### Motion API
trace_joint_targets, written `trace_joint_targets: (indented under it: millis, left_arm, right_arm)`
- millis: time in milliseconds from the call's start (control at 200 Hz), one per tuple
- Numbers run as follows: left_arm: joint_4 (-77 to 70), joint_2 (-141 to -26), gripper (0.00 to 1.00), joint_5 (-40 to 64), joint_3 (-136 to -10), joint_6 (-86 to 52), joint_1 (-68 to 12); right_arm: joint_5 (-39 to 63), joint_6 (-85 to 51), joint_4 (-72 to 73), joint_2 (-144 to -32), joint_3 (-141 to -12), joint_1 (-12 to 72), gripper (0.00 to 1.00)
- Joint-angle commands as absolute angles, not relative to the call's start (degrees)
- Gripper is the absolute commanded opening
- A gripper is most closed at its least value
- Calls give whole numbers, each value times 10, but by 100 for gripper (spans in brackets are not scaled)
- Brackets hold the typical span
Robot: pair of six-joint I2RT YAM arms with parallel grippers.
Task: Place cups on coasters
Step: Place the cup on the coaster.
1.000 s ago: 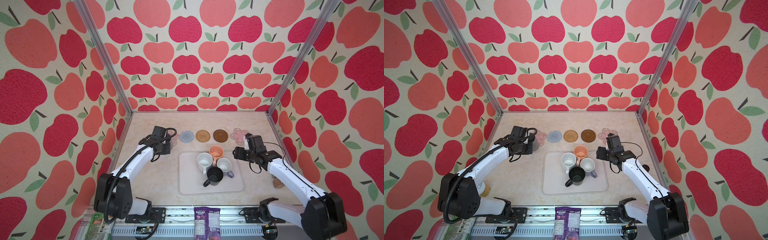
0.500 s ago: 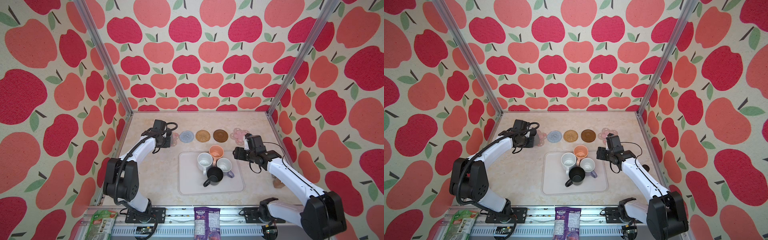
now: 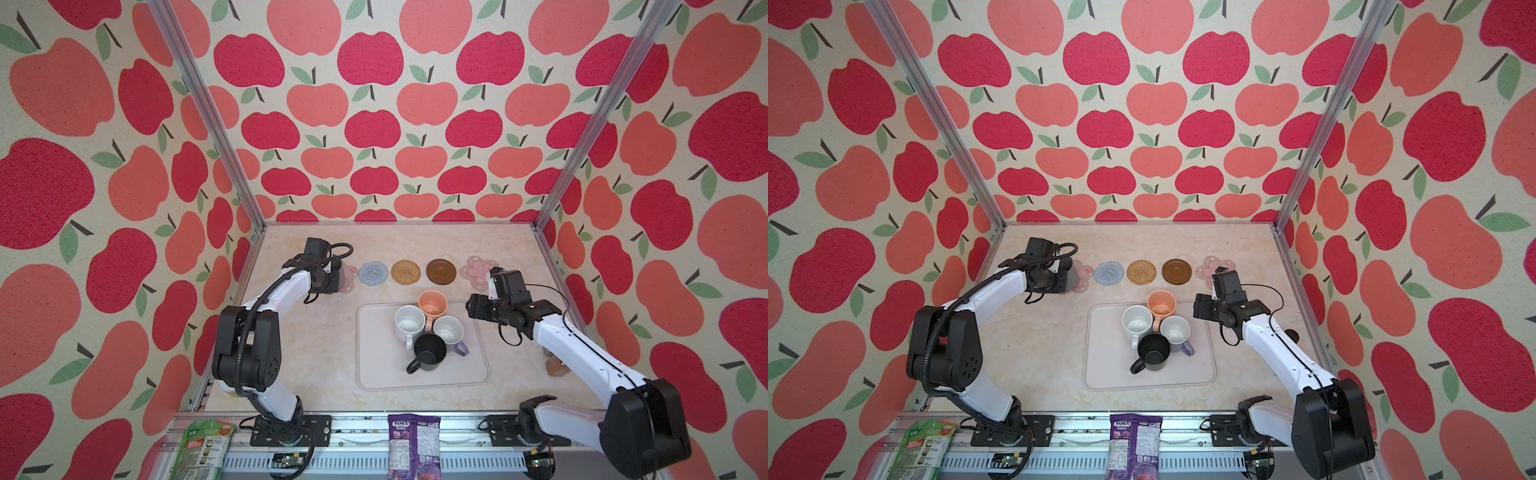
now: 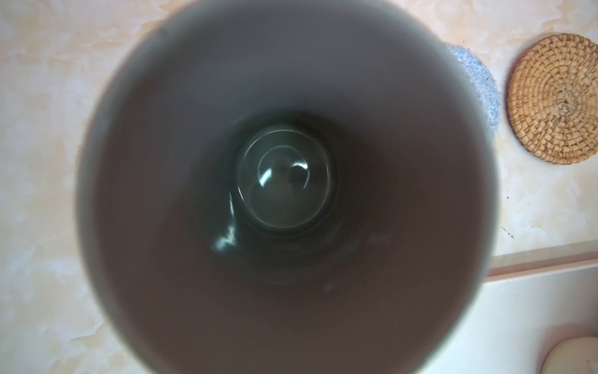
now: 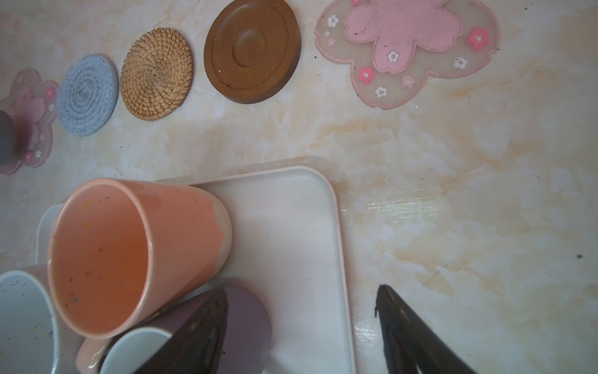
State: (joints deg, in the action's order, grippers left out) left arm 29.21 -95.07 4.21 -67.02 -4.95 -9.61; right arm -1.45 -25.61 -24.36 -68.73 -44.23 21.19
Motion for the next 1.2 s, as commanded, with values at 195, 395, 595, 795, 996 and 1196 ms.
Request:
trace_joint_targets:
  millis: [195, 395, 595, 795, 996, 1196]
  left_arm:
    - [233, -953, 0, 54, -698, -41, -89]
    - [241, -966, 0, 50, -713, -33, -89]
    - [247, -978, 0, 50, -732, -24, -86]
    - [257, -991, 0, 47, -751, -18, -86]
    - [267, -1006, 0, 46, -766, -17, -86]
    - [272, -1027, 0, 49, -779, -19, -86]
  right_arm:
    - [-18, -247, -237, -694, -456, 206, 75]
    - [-16, -248, -237, -699, -459, 205, 75]
    - [-18, -248, -240, -697, -461, 205, 75]
    - [-22, -248, -243, -692, -458, 204, 75]
    - [-25, -248, -244, -688, -455, 204, 75]
    - [-27, -247, -246, -684, -456, 202, 75]
